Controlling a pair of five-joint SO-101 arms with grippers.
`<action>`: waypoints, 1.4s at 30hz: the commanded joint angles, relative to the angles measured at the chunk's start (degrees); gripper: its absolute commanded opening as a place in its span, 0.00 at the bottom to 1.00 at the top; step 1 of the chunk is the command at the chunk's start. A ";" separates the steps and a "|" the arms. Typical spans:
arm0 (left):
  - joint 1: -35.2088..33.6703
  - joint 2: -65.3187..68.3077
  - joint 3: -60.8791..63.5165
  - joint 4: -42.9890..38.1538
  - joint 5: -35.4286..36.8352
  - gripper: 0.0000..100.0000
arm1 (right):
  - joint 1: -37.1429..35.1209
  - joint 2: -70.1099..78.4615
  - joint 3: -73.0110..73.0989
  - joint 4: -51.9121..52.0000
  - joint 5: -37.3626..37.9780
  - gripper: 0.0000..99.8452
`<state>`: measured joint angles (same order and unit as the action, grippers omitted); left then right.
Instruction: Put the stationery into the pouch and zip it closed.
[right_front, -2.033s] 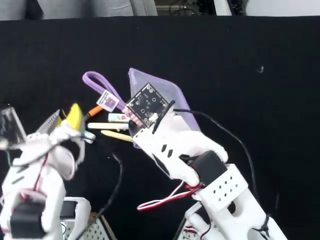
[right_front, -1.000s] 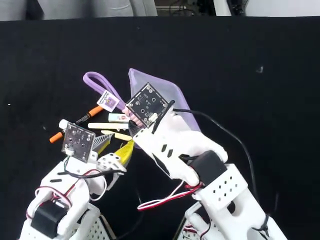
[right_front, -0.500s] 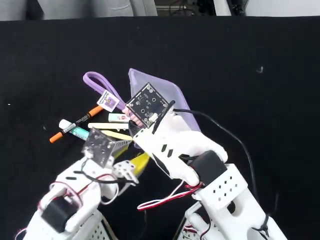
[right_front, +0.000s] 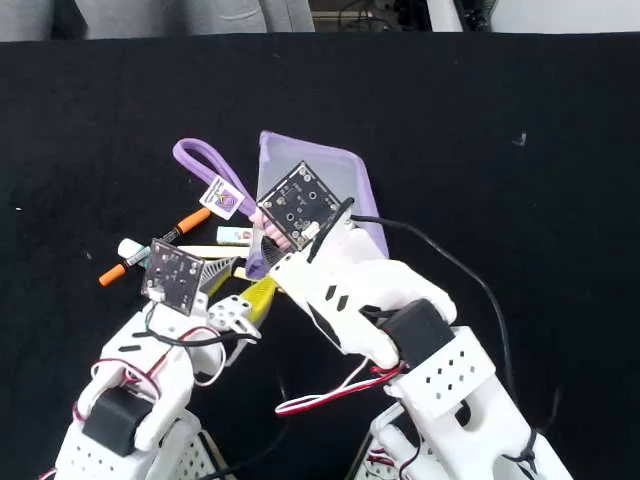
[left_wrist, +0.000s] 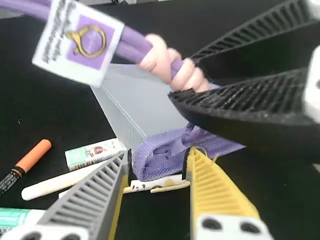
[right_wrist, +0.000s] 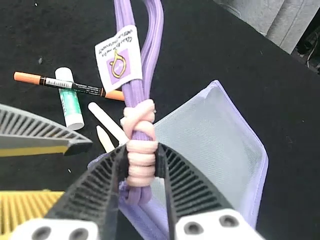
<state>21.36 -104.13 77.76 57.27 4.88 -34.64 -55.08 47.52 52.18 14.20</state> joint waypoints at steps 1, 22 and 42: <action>-0.57 -0.53 -1.80 -0.09 0.00 0.19 | 1.23 -1.19 -0.31 -1.32 0.62 0.01; -4.70 -0.53 -0.22 2.11 -0.44 0.19 | 1.32 -1.36 0.57 -2.37 0.70 0.01; 2.68 -0.44 5.32 -2.46 -0.53 0.19 | 1.32 -1.36 0.57 -2.64 0.62 0.01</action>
<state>22.07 -104.13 82.15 57.89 4.88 -34.37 -55.08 48.75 50.95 14.29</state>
